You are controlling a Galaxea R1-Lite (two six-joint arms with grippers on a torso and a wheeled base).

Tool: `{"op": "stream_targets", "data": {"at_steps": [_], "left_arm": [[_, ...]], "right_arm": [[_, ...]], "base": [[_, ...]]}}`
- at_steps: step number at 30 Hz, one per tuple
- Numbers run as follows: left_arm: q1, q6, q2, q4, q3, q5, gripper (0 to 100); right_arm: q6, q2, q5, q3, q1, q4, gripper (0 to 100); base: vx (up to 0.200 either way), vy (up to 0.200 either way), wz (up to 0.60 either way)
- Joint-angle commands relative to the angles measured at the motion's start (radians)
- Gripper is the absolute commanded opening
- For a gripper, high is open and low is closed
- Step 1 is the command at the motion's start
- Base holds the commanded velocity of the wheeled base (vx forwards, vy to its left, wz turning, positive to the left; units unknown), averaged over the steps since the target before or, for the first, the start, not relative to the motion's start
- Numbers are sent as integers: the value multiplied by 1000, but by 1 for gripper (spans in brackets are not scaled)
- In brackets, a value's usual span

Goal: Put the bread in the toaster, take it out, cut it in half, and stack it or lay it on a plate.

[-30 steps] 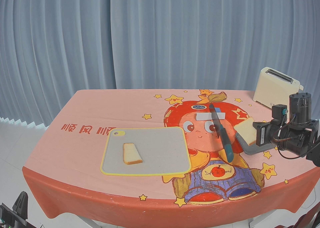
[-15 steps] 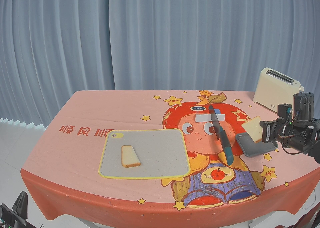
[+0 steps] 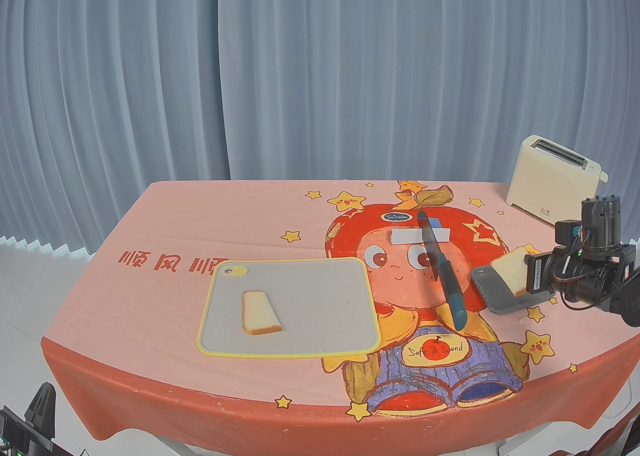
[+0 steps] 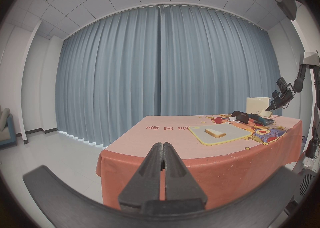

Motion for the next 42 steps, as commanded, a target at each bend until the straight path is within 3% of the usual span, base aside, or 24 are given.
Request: {"op": "stream_targets", "data": {"at_steps": [1,33,42], "left_arm": [[0,0,1,0,18,0,0],[0,0,1,0,18,0,0],[0,0,1,0,18,0,0]], "right_arm": [[0,35,-1,15,-11,0,0],[-5,130,-13,-39,-45,-3,0],[-7,165,-14,-29,-50,-83,0]], "base": [[0,0,0],[0,0,0],[0,0,0]]}}
